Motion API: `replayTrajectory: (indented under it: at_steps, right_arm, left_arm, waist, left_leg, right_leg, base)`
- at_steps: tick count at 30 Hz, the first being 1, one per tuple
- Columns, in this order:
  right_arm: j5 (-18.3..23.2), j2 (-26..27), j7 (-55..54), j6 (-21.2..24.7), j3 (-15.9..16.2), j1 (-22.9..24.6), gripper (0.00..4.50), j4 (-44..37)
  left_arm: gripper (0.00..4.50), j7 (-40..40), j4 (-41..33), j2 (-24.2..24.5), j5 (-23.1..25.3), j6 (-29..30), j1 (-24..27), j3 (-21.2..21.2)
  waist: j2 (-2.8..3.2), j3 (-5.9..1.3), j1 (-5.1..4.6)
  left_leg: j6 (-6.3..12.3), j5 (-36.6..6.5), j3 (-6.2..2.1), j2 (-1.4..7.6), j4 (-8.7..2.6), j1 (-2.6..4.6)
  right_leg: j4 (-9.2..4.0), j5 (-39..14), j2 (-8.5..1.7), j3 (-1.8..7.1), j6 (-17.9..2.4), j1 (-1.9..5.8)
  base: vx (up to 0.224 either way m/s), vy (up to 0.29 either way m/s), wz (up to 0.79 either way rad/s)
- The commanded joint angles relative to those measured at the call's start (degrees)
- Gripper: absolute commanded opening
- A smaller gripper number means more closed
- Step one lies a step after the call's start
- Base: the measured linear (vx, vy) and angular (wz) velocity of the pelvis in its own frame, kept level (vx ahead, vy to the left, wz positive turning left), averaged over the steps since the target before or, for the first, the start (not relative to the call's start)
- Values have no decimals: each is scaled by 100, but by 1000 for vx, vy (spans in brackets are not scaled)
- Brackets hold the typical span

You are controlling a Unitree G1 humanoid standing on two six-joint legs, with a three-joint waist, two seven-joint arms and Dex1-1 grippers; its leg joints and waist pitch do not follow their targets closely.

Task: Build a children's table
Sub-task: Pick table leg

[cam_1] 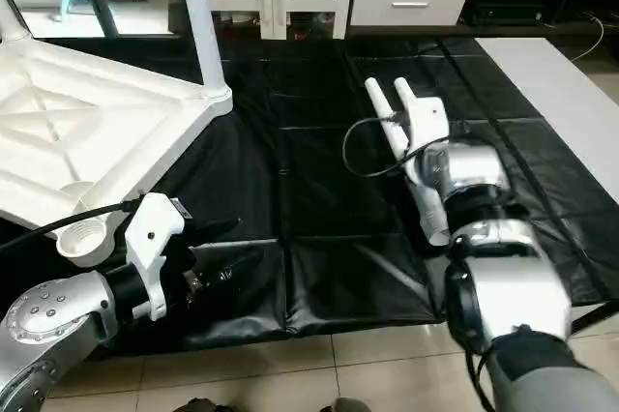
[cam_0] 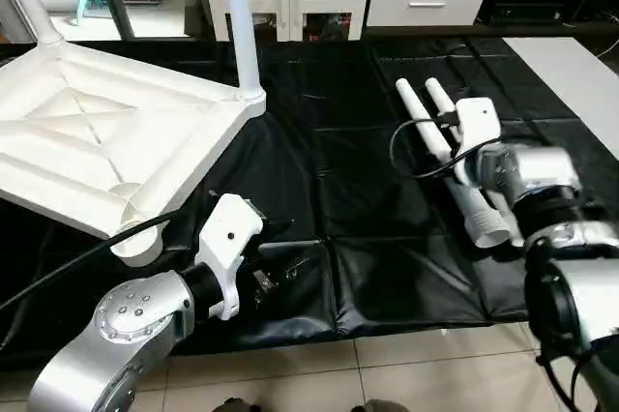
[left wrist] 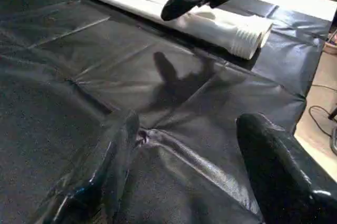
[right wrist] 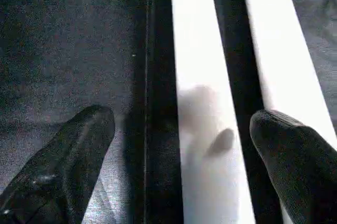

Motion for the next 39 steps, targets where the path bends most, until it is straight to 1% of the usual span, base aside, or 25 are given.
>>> replayTrajectory:
  at_steps: [1, 3, 5, 10, 11, 12, 16, 17, 18, 21, 22, 23, 24, 26, 28, 30, 31, 32, 33, 34, 35, 36, 37, 38, 39]
  right_arm:
    - [-74, -83, 194, 247, 45, -34, 450, 233]
    - [-77, -113, 277, 337, 71, -6, 450, 292]
    - [-62, -133, 332, 398, 72, 19, 450, 322]
    - [-61, -197, 461, 477, 45, 66, 450, 473]
    - [-89, -208, 531, 503, 76, 83, 432, 501]
    - [-89, -208, 531, 503, 76, 83, 432, 501]
    - [-104, -232, 655, 547, 102, 179, 390, 573]
    - [-108, -234, 663, 547, 104, 190, 390, 577]
    - [-104, -237, 669, 547, 97, 195, 367, 582]
    - [-96, -248, 703, 555, 90, 185, 359, 589]
    - [-97, -256, 724, 553, 83, 175, 341, 598]
    - [-90, -263, 722, 525, 58, 160, 331, 614]
    - [-84, -265, 716, 509, 45, 154, 324, 621]
    - [-67, -268, 698, 475, 19, 141, 309, 617]
    - [-29, -267, 644, 418, -37, 118, 287, 581]
    - [-10, -266, 616, 395, -66, 110, 273, 540]
    - [1, -264, 589, 375, -89, 110, 254, 509]
    - [2, -264, 586, 371, -90, 110, 254, 502]
    - [38, -259, 579, 258, -135, 127, 247, 315]
    - [46, -258, 584, 237, -143, 131, 241, 284]
    - [121, -242, 684, 27, -189, 196, 221, -32]
    - [210, -220, 832, -238, -232, 290, 207, -425]
    - [401, -162, 1086, -552, -331, 461, 203, -1002]
    - [472, -137, 1172, -593, -362, 526, 203, -1173]
    - [562, -107, 1280, -645, -402, 609, 184, -1389]
  left_arm:
    - [333, -51, -39, 99, -82, 50, -4, 41]
    - [333, -79, -62, 134, -118, 61, 8, 77]
    - [333, -98, -77, 155, -138, 68, 20, 101]
    - [333, -81, -97, 195, -190, 83, 17, 75]
    - [342, -70, -83, 199, -194, 78, 3, 55]
    - [342, -70, -83, 199, -194, 78, 3, 55]
    - [345, -53, -25, 180, -175, 82, -72, 4]
    - [345, -49, -20, 176, -165, 83, -82, -3]
    - [345, -35, -15, 169, -153, 82, -97, -17]
    - [345, 1, -15, 166, -156, 87, -116, -41]
    - [345, 24, -17, 169, -166, 84, -123, -53]
    - [345, 39, -19, 169, -169, 82, -132, -63]
    - [345, 43, -19, 169, -170, 82, -135, -66]
    - [345, 49, -17, 164, -166, 78, -151, -66]
    - [345, 76, -8, 146, -157, 57, -181, -35]
    - [345, 113, 8, 132, -134, 36, -202, -8]
    - [345, 144, 21, 123, -116, 20, -215, 7]
    - [345, 151, 25, 118, -115, 20, -218, 12]
    - [345, 357, 132, -41, -124, 48, -314, 159]
    - [345, 393, 151, -69, -127, 55, -332, 184]
    - [345, 674, 318, -294, -177, 135, -500, 425]
    - [373, 988, 519, -551, -247, 241, -706, 721]
    - [380, 1288, 729, -806, -309, 191, -971, 1027]
    - [380, 1324, 758, -859, -357, 175, -1024, 1084]
    - [385, 1371, 794, -925, -418, 154, -1090, 1155]
  waist:
    - [12, -335, 4]
    - [9, -340, 2]
    - [15, -344, 4]
    - [17, -364, 14]
    - [21, -364, 19]
    - [21, -366, 24]
    - [18, -374, 38]
    - [19, -371, 40]
    - [17, -380, 47]
    - [17, -384, 49]
    - [16, -386, 51]
    - [25, -401, 57]
    - [18, -399, 56]
    - [33, -411, 71]
    - [38, -421, 84]
    - [33, -419, 98]
    - [30, -421, 103]
    - [32, -420, 105]
    - [41, -436, 108]
    - [17, -440, 102]
    - [25, -441, 119]
    - [15, -427, 120]
    - [-4, -449, 117]
    - [1, -444, 147]
    - [-64, -473, 142]
  left_leg:
    - [95, -594, -98, 387, -463, 144]
    - [81, -603, -103, 386, -463, 131]
    - [66, -595, -102, 395, -462, 140]
    - [111, -429, -93, 389, -446, 141]
    - [116, -431, -91, 391, -447, 145]
    - [127, -425, -91, 392, -445, 140]
    - [147, -406, -89, 401, -441, 144]
    - [144, -405, -89, 402, -443, 143]
    - [140, -398, -86, 399, -439, 146]
    - [129, -432, -88, 401, -438, 146]
    - [132, -413, -87, 400, -435, 145]
    - [133, -385, -89, 400, -429, 149]
    - [140, -368, -87, 398, -429, 145]
    - [144, -317, -88, 398, -422, 147]
    - [151, -259, -84, 399, -417, 156]
    - [154, -259, -80, 397, -415, 154]
    - [152, -267, -80, 398, -415, 152]
    - [146, -282, -81, 398, -416, 153]
    - [126, -297, -81, 394, -411, 155]
    - [122, -309, -74, 395, -410, 154]
    - [111, -327, -76, 402, -409, 162]
    - [95, -396, -51, 397, -414, 140]
    - [105, -396, -57, 395, -404, 149]
    - [123, -438, -55, 404, -414, 154]
    - [206, -359, -66, 403, -409, 131]
  right_leg:
    - [-343, -36, -318, 227, -1687, 223]
    - [-339, -75, -324, 227, -1697, 235]
    - [-338, -61, -328, 227, -1705, 229]
    - [-320, 140, -324, 225, -1761, 238]
    - [-320, 144, -325, 225, -1773, 235]
    - [-319, 162, -327, 224, -1783, 241]
    - [-320, 135, -332, 223, -1805, 246]
    - [-321, 130, -333, 225, -1806, 244]
    - [-320, 137, -332, 224, -1809, 248]
    - [-317, 88, -334, 222, -1810, 246]
    - [-314, 112, -334, 223, -1813, 247]
    - [-308, 149, -334, 220, -1817, 253]
    - [-308, 168, -332, 221, -1821, 252]
    - [-300, 222, -335, 218, -1833, 257]
    - [-294, 310, -326, 214, -1837, 252]
    - [-292, 328, -326, 216, -1847, 252]
    - [-291, 321, -329, 217, -1847, 257]
    - [-292, 307, -329, 216, -1846, 254]
    - [-286, 300, -328, 213, -1848, 264]
    - [-292, 307, -324, 215, -1846, 268]
    - [-294, 304, -334, 217, -1840, 263]
    - [-301, 295, -329, 229, -1795, 274]
    - [-298, 380, -322, 236, -1764, 284]
    - [-317, 348, -346, 237, -1723, 288]
    - [-295, 360, -353, 232, -1685, 321]
  base:
    - [0, 0, 0]
    - [0, 0, 0]
    - [0, 0, 0]
    - [0, 0, 0]
    - [0, 0, 0]
    - [0, 0, 0]
    - [0, 0, 0]
    - [0, 0, 0]
    - [0, 0, 0]
    - [0, 0, 0]
    - [0, 0, 0]
    - [0, 0, 0]
    - [0, 0, 0]
    - [0, 0, 0]
    - [0, 0, 0]
    - [0, 0, 0]
    - [0, 0, 0]
    - [0, 0, 0]
    - [0, 0, 0]
    - [0, 0, 0]
    - [0, 0, 0]
    - [0, 0, 0]
    - [0, 0, 0]
    - [0, 0, 0]
    - [0, 0, 0]
